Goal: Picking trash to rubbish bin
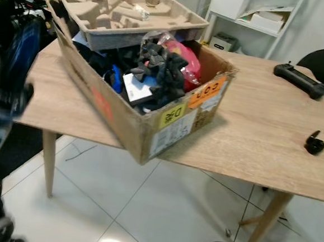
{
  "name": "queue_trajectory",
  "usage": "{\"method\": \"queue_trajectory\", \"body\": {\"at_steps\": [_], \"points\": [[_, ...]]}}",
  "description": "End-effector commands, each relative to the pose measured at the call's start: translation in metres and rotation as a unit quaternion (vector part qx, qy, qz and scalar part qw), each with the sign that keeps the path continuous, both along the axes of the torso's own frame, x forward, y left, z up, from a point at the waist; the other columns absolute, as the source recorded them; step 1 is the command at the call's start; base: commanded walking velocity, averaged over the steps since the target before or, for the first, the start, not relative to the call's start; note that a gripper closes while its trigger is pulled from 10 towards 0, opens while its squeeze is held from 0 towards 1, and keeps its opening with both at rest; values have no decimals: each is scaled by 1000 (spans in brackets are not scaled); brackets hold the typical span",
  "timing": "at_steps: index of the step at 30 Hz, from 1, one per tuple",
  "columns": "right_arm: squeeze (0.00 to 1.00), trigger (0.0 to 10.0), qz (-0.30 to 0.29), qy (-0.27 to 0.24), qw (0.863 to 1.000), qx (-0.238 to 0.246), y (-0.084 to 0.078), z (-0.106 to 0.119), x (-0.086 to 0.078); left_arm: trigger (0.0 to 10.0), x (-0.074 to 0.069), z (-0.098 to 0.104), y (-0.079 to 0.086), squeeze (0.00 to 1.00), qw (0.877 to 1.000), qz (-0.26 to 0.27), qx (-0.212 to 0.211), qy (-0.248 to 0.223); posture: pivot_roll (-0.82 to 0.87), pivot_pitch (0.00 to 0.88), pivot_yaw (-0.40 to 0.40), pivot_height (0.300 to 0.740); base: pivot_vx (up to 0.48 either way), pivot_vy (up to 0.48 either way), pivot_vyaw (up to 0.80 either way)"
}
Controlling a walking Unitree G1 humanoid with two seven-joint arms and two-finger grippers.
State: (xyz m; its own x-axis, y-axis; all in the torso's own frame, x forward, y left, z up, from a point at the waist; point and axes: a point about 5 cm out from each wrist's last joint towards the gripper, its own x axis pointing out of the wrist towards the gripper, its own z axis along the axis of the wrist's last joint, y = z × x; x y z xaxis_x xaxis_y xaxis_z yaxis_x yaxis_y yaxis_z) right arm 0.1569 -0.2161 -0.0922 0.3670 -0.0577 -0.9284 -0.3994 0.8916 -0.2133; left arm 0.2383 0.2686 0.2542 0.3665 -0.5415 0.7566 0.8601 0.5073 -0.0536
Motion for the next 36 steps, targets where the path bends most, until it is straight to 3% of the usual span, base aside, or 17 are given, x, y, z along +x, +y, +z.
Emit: {"method": "queue_trajectory", "body": {"at_steps": [1, 4, 8, 9, 15, 17, 19, 20, 22, 24, 25, 26, 28, 31, 33, 34, 36], "points": [[0, 10000, 6, 13, 1000, -4, 0, -3, -7, 10000, -6, -24, 8, 0, 1000, 4, 8, 28, 111, 114, -26, 740, 0, 0, 0], [0, 10000, 7, 14, 1000, -4, 0, -3, -8, 10000, -8, -36, 11, 0, 999, 0, -1, 51, 111, 114, -26, 740, 0, 0, 0], [0, 10000, 12, 24, 1000, -7, 0, -5, -13, 10000, -18, -107, 14, 0, 982, -9, -62, 178, 116, 118, -35, 740, 0, 0, 0], [0, 10000, 12, 24, 1000, -7, 0, -5, -13, 10000, -18, -107, 14, 0, 982, -9, -62, 178, 116, 118, -35, 740, 0, 0, 0], [0, 10000, 10, 36, 999, -13, -6, -7, -23, 10000, -35, -196, -4, 0, 928, 15, -92, 362, 111, 119, -47, 740, 0, 0, 0], [0, 10000, 10, 38, 999, -14, -7, -7, -24, 10000, -37, -204, -5, 0, 919, 24, -103, 380, 111, 119, -47, 740, 0, 0, 0], [0, 10000, 10, 43, 999, -18, -9, -8, -27, 10000, -42, -228, -10, 0, 893, 41, -95, 439, 115, 119, -49, 740, 0, 0, 0], [0, 10000, 10, 43, 999, -18, -9, -8, -27, 10000, -42, -228, -10, 0, 893, 41, -95, 439, 115, 119, -49, 740, 0, 0, 0], [0, 10000, 10, 49, 999, -23, -11, -9, -31, 10000, -50, -267, -15, 0, 820, 110, -88, 555, 116, 119, -50, 740, 0, 0, 0], [0, 10000, 7, 51, 998, -27, -11, -9, -33, 10000, -59, -292, -18, 0, 754, 172, -80, 629, 115, 121, -49, 740, 0, 0, 0], [0, 10000, 5, 50, 998, -28, -11, -10, -33, 10000, -61, -297, -18, 0, 737, 189, -78, 644, 115, 121, -49, 740, 0, 0, 0], [0, 10000, 5, 50, 998, -28, -11, -10, -33, 10000, -61, -297, -18, 0, 737, 189, -78, 644, 115, 121, -49, 740, 0, 0, 0], [0, 10000, -5, 36, 998, -41, -13, -9, -32, 10000, -68, -313, -23, 0, 682, 232, -31, 693, 110, 120, -51, 740, 0, 0, 0], [0, 10000, -25, 9, 998, -57, -16, -6, -26, 10000, -78, -328, -32, 0, 617, 271, 45, 737, 104, 115, -50, 740, 0, 0, 0], [0, 10000, -33, 1, 998, -61, -17, -5, -24, 10000, -83, -335, -38, 0, 588, 278, 97, 754, 105, 112, -52, 740, 0, 0, 0], [0, 10000, -33, 1, 998, -61, -17, -5, -24, 10000, -83, -335, -38, 0, 588, 278, 97, 754, 105, 112, -52, 740, 0, 0, 0], [0, 10000, -31, 2, 998, -61, -17, -5, -24, 10000, -92, -344, -49, 0, 553, 269, 172, 769, 106, 105, -52, 740, 0, 0, 0]]}}
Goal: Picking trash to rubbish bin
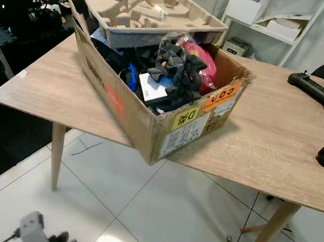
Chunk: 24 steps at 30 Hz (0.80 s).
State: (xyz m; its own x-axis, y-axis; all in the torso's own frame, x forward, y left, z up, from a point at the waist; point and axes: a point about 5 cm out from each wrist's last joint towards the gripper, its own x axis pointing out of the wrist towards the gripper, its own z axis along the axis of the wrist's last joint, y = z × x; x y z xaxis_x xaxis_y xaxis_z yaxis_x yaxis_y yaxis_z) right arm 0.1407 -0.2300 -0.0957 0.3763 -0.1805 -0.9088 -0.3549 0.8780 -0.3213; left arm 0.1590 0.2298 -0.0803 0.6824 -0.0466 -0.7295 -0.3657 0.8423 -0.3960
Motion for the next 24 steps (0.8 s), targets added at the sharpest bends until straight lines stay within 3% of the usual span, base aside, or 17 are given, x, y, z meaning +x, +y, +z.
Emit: {"method": "queue_trajectory", "body": {"at_steps": [1, 4, 6, 7, 9, 10, 11, 13, 24], "points": [[0, 10000, -3, 12, 1000, -4, -3, -2, -8, 10000, -17, -13, -16, 0, 995, -52, 38, 73, 105, 103, -48, 740, 0, 0, 0], [0, 10000, 8, 16, 1000, -4, -1, -2, -8, 10000, -20, -18, -25, 0, 986, -102, 79, 107, 112, 102, -44, 740, 0, 0, 0], [0, 10000, 13, 15, 1000, -4, 0, -3, -7, 10000, -23, -21, -30, 0, 971, -162, 119, 129, 118, 99, -44, 740, 0, 0, 0], [0, 10000, 13, 15, 1000, -4, 0, -3, -7, 10000, -23, -21, -30, 0, 971, -162, 119, 129, 118, 99, -44, 740, 0, 0, 0], [0, 10000, 24, 15, 1000, -3, 4, -3, -5, 10000, -27, -24, -40, 0, 944, -254, 160, 136, 125, 96, -46, 740, 0, 0, 0], [0, 10000, 24, 15, 1000, -3, 4, -3, -5, 10000, -27, -24, -40, 0, 944, -254, 160, 136, 125, 96, -46, 740, 0, 0, 0], [0, 10000, 30, 15, 999, -4, 5, -3, -4, 10000, -29, -25, -45, 0, 924, -306, 187, 136, 125, 96, -46, 740, 0, 0, 0], [0, 10000, 38, 15, 999, -7, 5, -2, -3, 10000, -32, -26, -47, 0, 909, -331, 209, 144, 133, 87, -51, 740, 0, 0, 0], [0, 10000, 52, 10, 998, -17, 1, 2, 7, 10000, -44, -30, -40, 0, 902, -330, 224, 167, 142, 72, -67, 740, 0, 0, 0]]}}
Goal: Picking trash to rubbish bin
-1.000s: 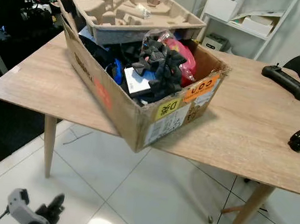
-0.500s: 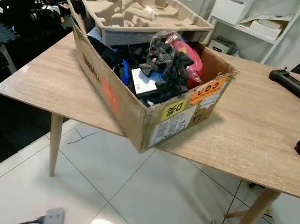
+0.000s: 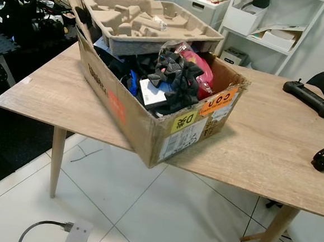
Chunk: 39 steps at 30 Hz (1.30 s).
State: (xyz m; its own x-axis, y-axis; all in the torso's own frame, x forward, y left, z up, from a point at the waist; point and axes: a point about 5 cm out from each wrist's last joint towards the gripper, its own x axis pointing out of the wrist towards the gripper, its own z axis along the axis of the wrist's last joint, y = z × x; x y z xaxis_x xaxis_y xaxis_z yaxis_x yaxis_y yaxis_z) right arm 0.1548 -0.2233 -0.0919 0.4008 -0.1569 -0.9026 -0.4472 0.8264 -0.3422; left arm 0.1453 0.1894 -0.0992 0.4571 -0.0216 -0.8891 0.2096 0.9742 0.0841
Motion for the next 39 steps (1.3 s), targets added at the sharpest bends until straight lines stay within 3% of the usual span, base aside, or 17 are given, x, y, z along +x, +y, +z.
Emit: {"method": "queue_trajectory", "body": {"at_steps": [1, 13, 22, 39], "points": [[0, 10000, -3, 13, 1000, -7, -6, -1, -6, 10000, -31, -11, 0, 0, 998, -10, 10, 57, 143, 75, -69, 740, 0, 0, 0], [0, 10000, -10, 21, 1000, -3, -5, -3, -11, 10000, -39, -13, -1, 0, 998, 11, 12, 64, 151, 89, -68, 740, -20, 0, 0], [0, 10000, -21, 21, 1000, 2, -3, -4, -13, 10000, -39, -12, 7, 0, 998, 13, 20, 66, 148, 93, -55, 740, -219, 0, 0], [0, 10000, -31, 23, 999, 7, 1, -6, -16, 10000, -39, -13, 1, 0, 998, 8, 12, 68, 136, 101, -50, 740, -262, 0, 0]]}}
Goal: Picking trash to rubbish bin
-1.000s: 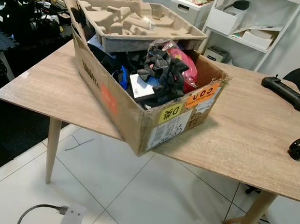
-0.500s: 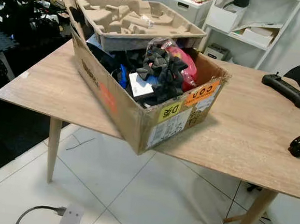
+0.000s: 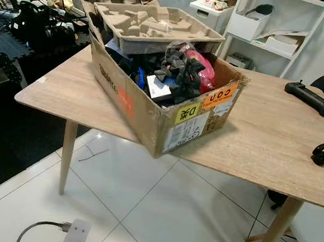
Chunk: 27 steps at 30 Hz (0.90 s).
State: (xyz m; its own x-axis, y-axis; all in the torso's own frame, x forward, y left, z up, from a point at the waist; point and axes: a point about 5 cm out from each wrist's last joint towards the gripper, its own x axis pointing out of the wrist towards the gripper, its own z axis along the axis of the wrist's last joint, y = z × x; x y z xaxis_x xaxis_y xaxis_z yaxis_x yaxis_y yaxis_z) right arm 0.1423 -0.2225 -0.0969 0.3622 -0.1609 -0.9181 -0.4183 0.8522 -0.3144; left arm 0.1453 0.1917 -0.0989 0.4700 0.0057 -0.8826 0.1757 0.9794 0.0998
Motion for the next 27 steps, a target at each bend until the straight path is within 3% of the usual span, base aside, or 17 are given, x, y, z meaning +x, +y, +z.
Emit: {"method": "queue_trajectory", "body": {"at_steps": [1, 17, 27], "points": [[0, 10000, -7, 6, 1000, 0, 1, -1, -3, 10000, -39, -14, -2, 0, 997, -8, 4, 75, 136, 101, -50, 740, -274, 0, 0], [0, 10000, -8, 11, 1000, 5, 12, -5, -8, 10000, -42, -14, -2, 0, 997, -18, 8, 79, 127, 110, -45, 740, -319, 0, 0], [0, 10000, -16, 19, 1000, -4, -5, -5, -18, 10000, -40, -14, -3, 0, 997, -22, 10, 78, 123, 110, -44, 740, -348, 0, 0]]}}
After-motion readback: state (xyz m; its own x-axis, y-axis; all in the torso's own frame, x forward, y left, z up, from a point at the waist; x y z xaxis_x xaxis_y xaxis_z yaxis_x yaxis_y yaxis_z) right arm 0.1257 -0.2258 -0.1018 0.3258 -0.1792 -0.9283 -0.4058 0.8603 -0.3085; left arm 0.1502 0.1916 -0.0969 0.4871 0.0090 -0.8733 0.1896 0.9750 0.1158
